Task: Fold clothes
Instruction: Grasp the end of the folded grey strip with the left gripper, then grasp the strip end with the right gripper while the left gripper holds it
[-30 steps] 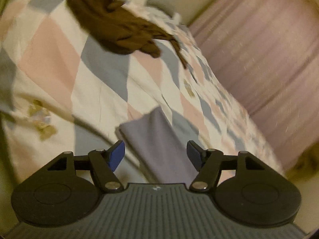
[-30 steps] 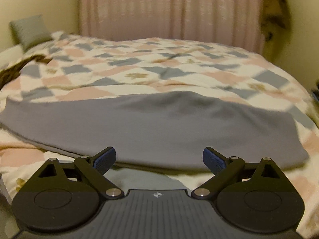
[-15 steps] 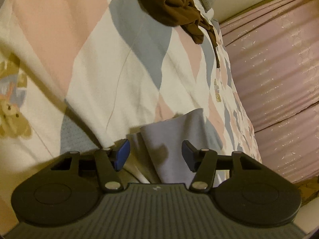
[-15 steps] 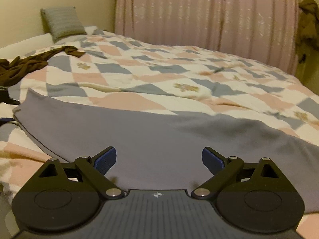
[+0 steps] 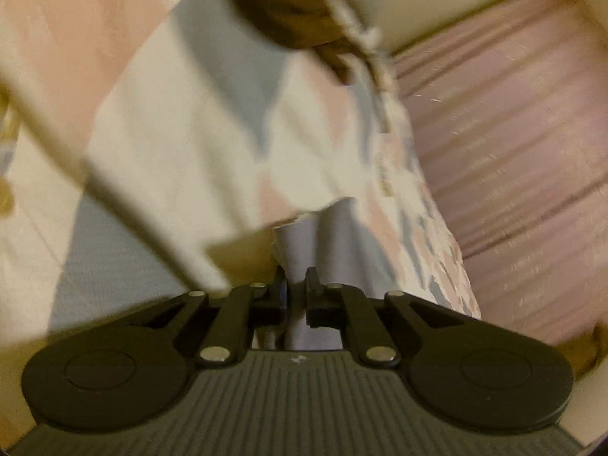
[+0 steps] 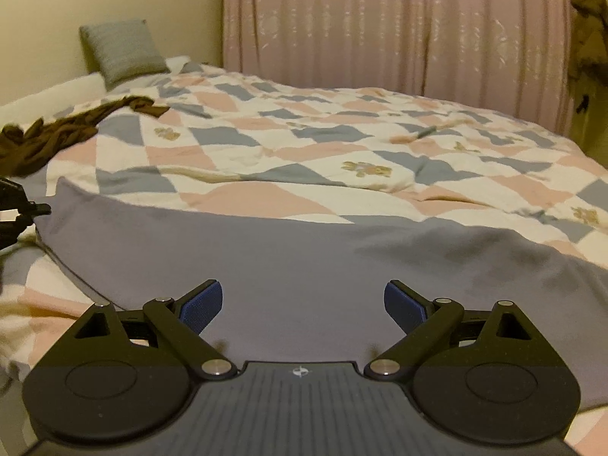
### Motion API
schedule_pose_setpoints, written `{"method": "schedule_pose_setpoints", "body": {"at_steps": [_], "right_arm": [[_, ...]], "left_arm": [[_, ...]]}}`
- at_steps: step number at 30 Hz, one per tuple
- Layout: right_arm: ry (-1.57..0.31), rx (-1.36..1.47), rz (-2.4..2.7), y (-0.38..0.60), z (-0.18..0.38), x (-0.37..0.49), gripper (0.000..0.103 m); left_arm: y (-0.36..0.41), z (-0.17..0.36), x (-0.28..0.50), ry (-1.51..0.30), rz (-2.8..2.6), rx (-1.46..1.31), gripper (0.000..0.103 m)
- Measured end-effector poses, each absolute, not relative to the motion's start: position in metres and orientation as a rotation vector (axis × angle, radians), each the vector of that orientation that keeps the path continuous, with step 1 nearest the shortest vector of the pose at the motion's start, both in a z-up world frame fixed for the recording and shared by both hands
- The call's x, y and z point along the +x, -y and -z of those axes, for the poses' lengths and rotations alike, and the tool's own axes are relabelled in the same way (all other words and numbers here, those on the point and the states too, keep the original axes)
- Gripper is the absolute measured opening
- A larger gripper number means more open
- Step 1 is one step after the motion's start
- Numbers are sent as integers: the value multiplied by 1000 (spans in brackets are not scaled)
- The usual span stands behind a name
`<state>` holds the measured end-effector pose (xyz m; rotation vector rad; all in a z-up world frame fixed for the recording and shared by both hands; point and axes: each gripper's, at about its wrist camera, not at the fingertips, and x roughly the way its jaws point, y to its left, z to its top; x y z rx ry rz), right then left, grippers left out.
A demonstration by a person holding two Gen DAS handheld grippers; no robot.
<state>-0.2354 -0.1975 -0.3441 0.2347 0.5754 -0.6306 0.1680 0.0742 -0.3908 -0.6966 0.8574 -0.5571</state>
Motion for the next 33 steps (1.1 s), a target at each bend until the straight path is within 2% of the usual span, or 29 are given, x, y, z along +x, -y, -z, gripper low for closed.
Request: {"method": "schedule_pose_setpoints", "body": {"at_steps": [3,8,12,13,16,19,24,27,29,30,31,32,33], "right_arm": [[-548,305,658,210,339,-253,93],[-461,535,728,246,333,-295,91],[-352,865,692,279,341,-338,84],[-342,940,661,286,345,-344,79],[-374,1134,515,302,359,-337,77],[-407,1315,366,317,373,-328,77],[-514,1395,249,325,385,-276,77],[-545,1428,221,327,391,-253,65],[-569,1460,211,329,398,-240,52],[-581,1476,209,328,402,-236,50],[-586,1478,205,327,404,-233,43],[-586,1476,206,324,407,-232,24],[-583,1472,207,321,410,-232,14]], "left_arm": [[-46,351,133,-721,702,-484,5],[33,301,16,-424,970,-11,5],[81,316,-79,-318,1142,212,6],[93,328,-100,-320,1180,270,6],[113,360,-145,-306,1217,438,6],[110,376,-171,-235,1196,544,6],[103,376,-169,-180,1183,532,7],[103,375,-165,-147,1178,543,8],[101,376,-169,-124,1179,562,9],[101,377,-171,-114,1181,570,9],[101,378,-172,-112,1185,574,10],[101,378,-172,-114,1187,573,11],[101,378,-171,-116,1188,570,12]]}}
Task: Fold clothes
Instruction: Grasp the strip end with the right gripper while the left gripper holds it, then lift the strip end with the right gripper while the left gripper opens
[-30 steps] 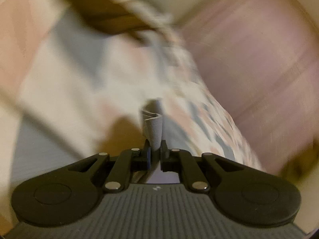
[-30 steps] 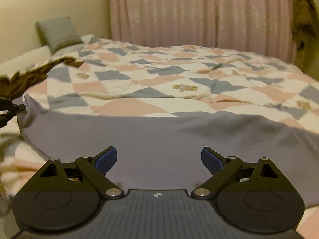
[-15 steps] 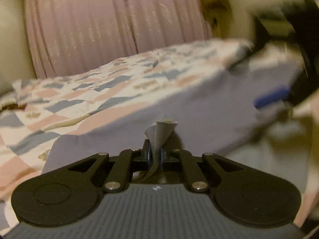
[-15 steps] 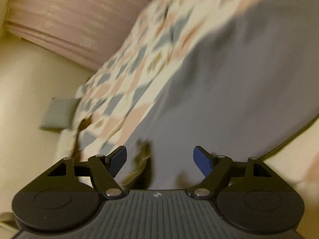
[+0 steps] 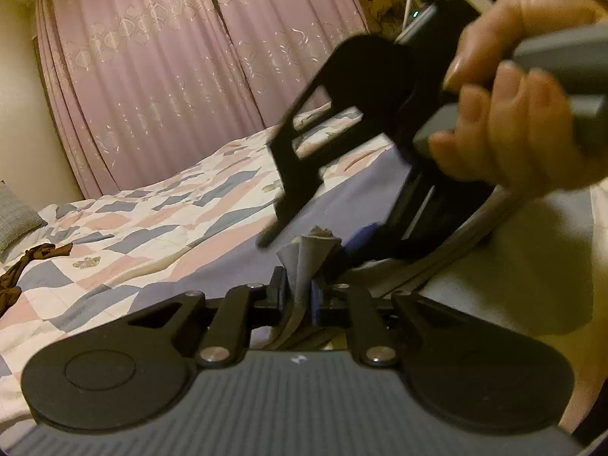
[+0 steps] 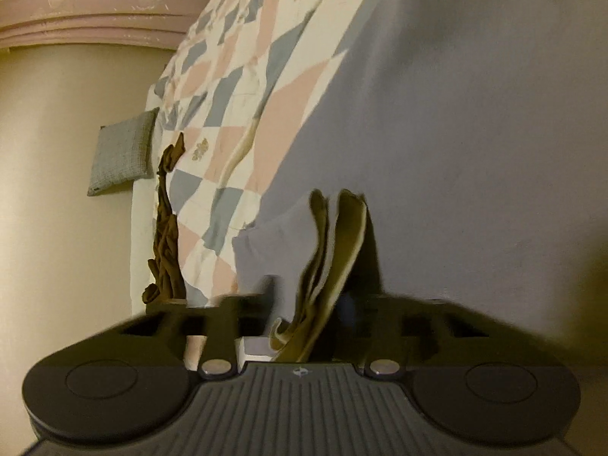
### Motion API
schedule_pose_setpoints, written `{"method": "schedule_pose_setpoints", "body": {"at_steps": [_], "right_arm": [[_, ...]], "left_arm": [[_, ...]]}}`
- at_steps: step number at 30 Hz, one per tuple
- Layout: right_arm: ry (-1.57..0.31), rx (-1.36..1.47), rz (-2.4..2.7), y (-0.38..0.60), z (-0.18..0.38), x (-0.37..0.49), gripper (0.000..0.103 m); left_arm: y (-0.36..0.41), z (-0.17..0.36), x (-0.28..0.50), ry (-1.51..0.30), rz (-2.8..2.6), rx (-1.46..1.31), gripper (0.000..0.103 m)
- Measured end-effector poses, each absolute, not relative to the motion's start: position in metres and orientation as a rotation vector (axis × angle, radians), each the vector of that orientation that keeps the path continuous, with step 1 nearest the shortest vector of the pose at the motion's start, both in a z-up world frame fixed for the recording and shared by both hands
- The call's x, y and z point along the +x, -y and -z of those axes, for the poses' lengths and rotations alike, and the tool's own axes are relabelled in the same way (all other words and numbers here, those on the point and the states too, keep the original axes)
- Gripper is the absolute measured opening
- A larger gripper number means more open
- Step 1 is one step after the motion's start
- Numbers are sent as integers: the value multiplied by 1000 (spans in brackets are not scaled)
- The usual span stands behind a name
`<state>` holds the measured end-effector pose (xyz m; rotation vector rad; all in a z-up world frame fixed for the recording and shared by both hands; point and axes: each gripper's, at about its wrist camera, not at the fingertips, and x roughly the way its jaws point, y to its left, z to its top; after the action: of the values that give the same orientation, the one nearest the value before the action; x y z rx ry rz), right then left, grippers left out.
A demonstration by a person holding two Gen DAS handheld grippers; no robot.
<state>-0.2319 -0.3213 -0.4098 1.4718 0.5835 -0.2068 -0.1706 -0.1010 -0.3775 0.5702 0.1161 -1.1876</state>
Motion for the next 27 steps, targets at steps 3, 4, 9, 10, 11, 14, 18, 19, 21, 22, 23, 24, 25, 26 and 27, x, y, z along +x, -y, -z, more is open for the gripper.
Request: {"method": "schedule_pose_setpoints", "body": {"at_steps": [3,4,9,10,11,14,18,19,21,22,23,24,25,26,27], "right_arm": [[-545,1434,202,318,409,-237,7],[-530,1411,197,318,406,-240,6],[-448,1255,238,339,369,-273,6],[-437,1220,260,346,361,-285,6],[-426,1188,285,354,353,-298,6],[-408,1139,390,383,338,-349,6],[-405,1121,532,417,331,-422,6],[-408,1129,554,423,332,-438,6],[-417,1147,594,433,336,-466,6],[-424,1154,611,438,339,-478,6],[-431,1160,619,441,341,-487,6],[-431,1170,625,444,343,-496,6],[-432,1177,631,447,346,-503,6],[-434,1176,640,449,348,-507,6],[-436,1174,648,452,350,-510,6]], "left_arm": [[95,371,-169,-126,1195,548,18],[93,368,-168,-130,1197,538,20],[60,331,-155,-271,1257,314,27],[55,324,-148,-324,1259,257,27],[54,319,-143,-354,1258,229,27],[58,309,-134,-407,1257,194,26],[98,310,-135,-467,1273,336,27],[112,313,-137,-482,1281,386,26],[128,319,-148,-505,1309,443,26],[138,321,-147,-518,1335,447,26],[147,322,-148,-533,1360,451,26],[155,322,-148,-540,1373,453,26],[163,322,-148,-545,1390,459,26],[169,321,-149,-543,1399,469,26],[175,320,-149,-541,1407,479,26]]}}
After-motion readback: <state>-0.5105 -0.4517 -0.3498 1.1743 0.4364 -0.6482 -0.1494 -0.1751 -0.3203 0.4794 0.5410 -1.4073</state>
